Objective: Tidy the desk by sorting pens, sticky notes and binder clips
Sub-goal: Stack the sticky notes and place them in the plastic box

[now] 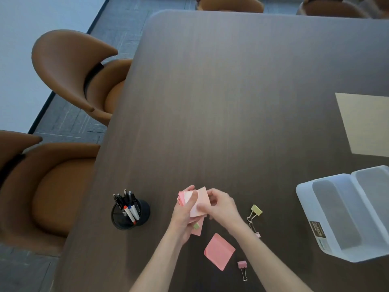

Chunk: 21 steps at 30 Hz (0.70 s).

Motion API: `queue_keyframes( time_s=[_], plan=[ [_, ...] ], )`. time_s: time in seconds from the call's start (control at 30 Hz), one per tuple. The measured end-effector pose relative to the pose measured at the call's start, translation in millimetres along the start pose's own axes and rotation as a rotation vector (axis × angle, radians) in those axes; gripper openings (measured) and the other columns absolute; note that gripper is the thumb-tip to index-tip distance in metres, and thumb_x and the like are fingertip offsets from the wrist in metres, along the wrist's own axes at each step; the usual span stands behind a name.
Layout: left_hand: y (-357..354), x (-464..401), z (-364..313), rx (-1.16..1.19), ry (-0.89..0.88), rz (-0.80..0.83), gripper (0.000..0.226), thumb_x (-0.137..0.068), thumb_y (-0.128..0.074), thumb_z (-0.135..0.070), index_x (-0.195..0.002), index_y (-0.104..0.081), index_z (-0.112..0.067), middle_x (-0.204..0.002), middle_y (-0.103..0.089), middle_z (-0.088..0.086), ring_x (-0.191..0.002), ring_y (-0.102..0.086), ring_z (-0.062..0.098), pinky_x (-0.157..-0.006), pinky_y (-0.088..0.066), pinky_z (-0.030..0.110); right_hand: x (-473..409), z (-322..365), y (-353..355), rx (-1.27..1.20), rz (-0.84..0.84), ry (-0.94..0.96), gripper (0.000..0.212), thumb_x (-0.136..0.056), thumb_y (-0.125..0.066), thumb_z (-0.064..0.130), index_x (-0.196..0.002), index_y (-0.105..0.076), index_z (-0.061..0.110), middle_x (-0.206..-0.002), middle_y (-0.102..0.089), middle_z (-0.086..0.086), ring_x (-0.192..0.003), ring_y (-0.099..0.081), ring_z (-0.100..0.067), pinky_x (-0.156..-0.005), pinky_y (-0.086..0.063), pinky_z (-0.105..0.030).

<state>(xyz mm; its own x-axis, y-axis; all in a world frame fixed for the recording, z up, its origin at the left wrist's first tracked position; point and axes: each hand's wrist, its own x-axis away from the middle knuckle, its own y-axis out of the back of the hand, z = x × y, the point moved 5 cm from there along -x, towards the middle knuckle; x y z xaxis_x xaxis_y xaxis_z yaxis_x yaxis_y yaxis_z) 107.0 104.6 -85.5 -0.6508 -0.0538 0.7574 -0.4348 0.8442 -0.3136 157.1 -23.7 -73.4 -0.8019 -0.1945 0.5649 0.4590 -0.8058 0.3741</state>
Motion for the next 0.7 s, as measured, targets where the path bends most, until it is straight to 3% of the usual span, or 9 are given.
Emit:
queue_keyframes(
  time_s=[0.03,0.1,0.2,0.27,0.33,0.47,0.57,0.7],
  plan=[
    [-1,2,-1,-0.014,-0.005,0.021,0.042,-0.089,-0.071,-0.028,-0.130,-0.060,-0.027,-0.119,-0.072,0.015,-0.106,-0.070,0.033,-0.081,-0.058,0.043,3,3,-6,0.121,-0.013,0.056,0.014,-0.081,-0.068,0.034,-0.090,-0.070,0.023,-0.081,-0.069,0.007,-0.070,-0.065,-0.009,-0.067,-0.058,-0.033],
    [4,4,-1,-0.050,-0.026,0.017,0.036,-0.096,-0.062,-0.011,-0.130,-0.060,-0.025,-0.115,-0.072,0.018,-0.102,-0.071,0.032,-0.082,-0.056,0.044,7,7,-18,0.343,-0.049,0.164,0.028,-0.088,-0.057,0.045,-0.078,-0.067,0.021,-0.078,-0.056,0.002,-0.065,-0.056,-0.013,-0.065,-0.054,-0.037],
    [22,6,-5,0.002,-0.059,-0.058,0.038,-0.099,-0.050,0.001,-0.128,-0.062,-0.021,-0.111,-0.074,0.015,-0.100,-0.073,0.033,-0.077,-0.061,0.043,3,3,-22,0.383,-0.080,0.150,0.031,-0.083,-0.054,0.055,-0.091,-0.069,0.029,-0.092,-0.050,0.004,-0.077,-0.058,-0.015,-0.069,-0.051,-0.032],
    [35,8,-9,0.077,-0.076,-0.085,0.040,-0.100,-0.045,0.005,-0.131,-0.060,-0.017,-0.111,-0.074,0.016,-0.100,-0.072,0.036,-0.077,-0.062,0.044,-3,-9,-22,0.373,-0.086,0.106,0.038,-0.086,-0.055,0.047,-0.117,-0.065,0.028,-0.109,-0.055,0.004,-0.098,-0.059,-0.016,-0.082,-0.052,-0.035],
    [47,10,-10,0.107,-0.078,-0.111,0.042,-0.100,-0.043,0.006,-0.134,-0.057,-0.015,-0.118,-0.070,0.024,-0.103,-0.071,0.042,-0.085,-0.059,0.049,-8,-21,-29,0.533,-0.047,0.131,0.040,-0.091,-0.054,0.032,-0.130,-0.057,0.022,-0.121,-0.054,0.001,-0.112,-0.052,-0.018,-0.086,-0.050,-0.033],
    [63,12,-8,0.096,-0.077,-0.143,0.045,-0.099,-0.041,0.008,-0.135,-0.056,-0.016,-0.122,-0.067,0.029,-0.109,-0.067,0.048,-0.100,-0.051,0.057,-4,-36,-54,0.816,0.027,0.200,0.042,-0.082,-0.061,0.011,-0.124,-0.055,0.016,-0.121,-0.051,-0.004,-0.109,-0.049,-0.024,-0.077,-0.047,-0.030],
    [68,14,-7,0.070,-0.074,-0.149,0.046,-0.100,-0.041,0.006,-0.134,-0.057,-0.019,-0.121,-0.069,0.024,-0.107,-0.070,0.044,-0.096,-0.054,0.054,-5,-37,-58,0.818,0.011,0.169,0.048,-0.076,-0.062,0.005,-0.121,-0.051,0.018,-0.112,-0.050,-0.004,-0.101,-0.051,-0.024,-0.068,-0.040,-0.028],
    [70,14,-6,0.059,-0.061,-0.139,0.045,-0.100,-0.044,0.004,-0.134,-0.057,-0.022,-0.123,-0.069,0.019,-0.106,-0.072,0.038,-0.090,-0.056,0.049,-8,-38,-56,0.749,-0.009,0.110,0.026,-0.085,-0.054,0.010,-0.111,-0.055,0.014,-0.103,-0.049,-0.002,-0.100,-0.051,-0.023,-0.068,-0.040,-0.030]
  ],
)
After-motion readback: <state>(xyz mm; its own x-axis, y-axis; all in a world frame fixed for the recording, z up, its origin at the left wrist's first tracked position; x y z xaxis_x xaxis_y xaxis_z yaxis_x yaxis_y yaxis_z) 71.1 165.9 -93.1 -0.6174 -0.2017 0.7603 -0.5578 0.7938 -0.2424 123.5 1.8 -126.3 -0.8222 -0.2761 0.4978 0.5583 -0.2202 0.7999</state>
